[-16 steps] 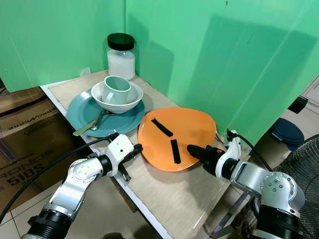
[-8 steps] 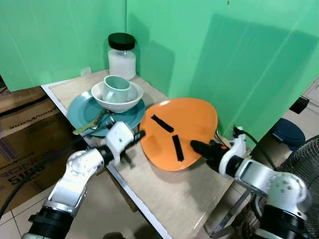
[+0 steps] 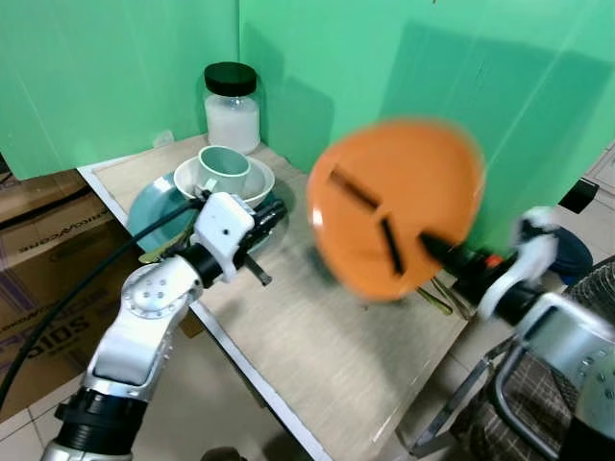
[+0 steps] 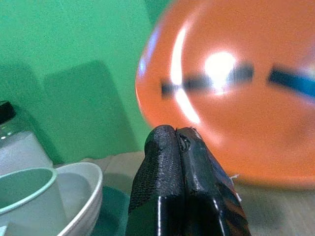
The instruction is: Setting the table
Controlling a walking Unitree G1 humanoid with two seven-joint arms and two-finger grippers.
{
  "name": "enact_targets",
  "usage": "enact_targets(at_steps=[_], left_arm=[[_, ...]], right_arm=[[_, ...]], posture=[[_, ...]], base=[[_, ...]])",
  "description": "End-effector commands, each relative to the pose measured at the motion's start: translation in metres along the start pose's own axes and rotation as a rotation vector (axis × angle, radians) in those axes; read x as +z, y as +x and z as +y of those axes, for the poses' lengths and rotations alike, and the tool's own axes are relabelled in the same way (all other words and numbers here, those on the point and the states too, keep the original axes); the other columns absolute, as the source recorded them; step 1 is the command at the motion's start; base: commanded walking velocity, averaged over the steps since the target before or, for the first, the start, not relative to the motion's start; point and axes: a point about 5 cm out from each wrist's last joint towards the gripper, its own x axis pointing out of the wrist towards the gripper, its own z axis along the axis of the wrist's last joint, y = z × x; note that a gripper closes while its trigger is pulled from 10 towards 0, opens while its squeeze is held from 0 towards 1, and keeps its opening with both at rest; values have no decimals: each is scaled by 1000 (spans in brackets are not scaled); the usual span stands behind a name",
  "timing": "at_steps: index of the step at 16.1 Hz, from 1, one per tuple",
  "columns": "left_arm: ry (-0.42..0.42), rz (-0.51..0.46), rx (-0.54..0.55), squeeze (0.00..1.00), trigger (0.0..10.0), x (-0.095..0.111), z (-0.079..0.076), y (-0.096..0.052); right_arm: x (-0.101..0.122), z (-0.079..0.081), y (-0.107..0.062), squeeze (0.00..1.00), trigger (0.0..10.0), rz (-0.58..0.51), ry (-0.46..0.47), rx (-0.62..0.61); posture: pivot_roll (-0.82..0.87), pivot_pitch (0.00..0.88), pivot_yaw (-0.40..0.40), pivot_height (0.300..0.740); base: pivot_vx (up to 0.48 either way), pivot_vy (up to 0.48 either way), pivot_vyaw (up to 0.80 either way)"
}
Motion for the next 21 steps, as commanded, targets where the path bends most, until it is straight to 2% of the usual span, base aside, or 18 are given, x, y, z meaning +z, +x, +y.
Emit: enact_targets(at_steps=[1, 3, 4, 5, 6, 7, 9, 11, 12, 13, 15, 17, 19, 20, 21], left_arm=[[24, -19, 12, 0, 10000, 8, -6, 1], [10, -33, 101, 0, 10000, 17, -6, -6], [4, -31, 130, 0, 10000, 19, -5, -7], [-25, -21, 215, 0, 10000, 25, -7, -14], [-69, -1, 259, 0, 10000, 27, -11, -19], [-98, 40, 315, 0, 10000, 23, -14, -24], [-80, 43, 421, 0, 10000, 16, -9, -24], [-99, 78, 517, 0, 10000, 10, -3, -24], [-93, 94, 523, 0, 10000, 11, -3, -26], [-72, 98, 514, 0, 10000, 15, -3, -29], [-41, 93, 500, 0, 10000, 17, -1, -29], [-25, 95, 482, 0, 10000, 14, -2, -28], [-20, 100, 488, 0, 10000, 15, 2, -27], [-21, 96, 482, 0, 10000, 15, 2, -24], [-35, 102, 463, 0, 10000, 14, -3, -21]], right_arm=[[14, 15, -9, 0, 0, -123, -89, 36], [19, 35, -19, 0, 0, -213, -178, 43], [18, 38, -21, 0, 0, -226, -196, 36], [16, 48, -27, 0, 10000, -273, -320, 3], [11, 57, -31, 0, 10000, -295, -395, -1], [3, 59, -31, 0, 10000, -302, -390, -2], [-6, 56, -22, 0, 10000, -300, -361, -21], [-14, 49, -15, 0, 10000, -302, -330, -78], [-17, 46, -15, 0, 10000, -314, -322, -106], [-18, 45, -13, 0, 10000, -329, -275, -96], [-17, 45, -8, 0, 10000, -339, -248, -86], [-19, 38, -1, 0, 10000, -342, -213, -121], [-18, 38, 0, 0, 10000, -358, -237, -144], [-18, 40, -2, 0, 10000, -360, -277, -152], [-22, 41, -4, 0, 10000, -352, -295, -140]], posture=[[45, 0, -58, 740], [26, 0, -37, 740], [14, 0, -25, 740], [12, 0, -24, 740], [20, 0, -42, 740], [28, 0, -56, 740], [45, 0, -67, 740], [52, 0, -77, 740], [56, 0, -78, 740], [66, 0, -85, 740], [74, 0, -93, 740], [81, 0, -89, 740], [56, 0, -63, 740], [51, 0, -57, 740], [57, 0, -58, 740]], base=[[0, 0, 0], [0, 0, 0], [0, 0, 0], [0, 0, 0], [0, 0, 0], [0, 0, 0], [0, 0, 0], [0, 0, 0], [0, 0, 0], [0, 0, 0], [-262, 0, 0], [-296, 0, 0], [-300, 0, 0], [0, 0, 0], [0, 0, 0]])
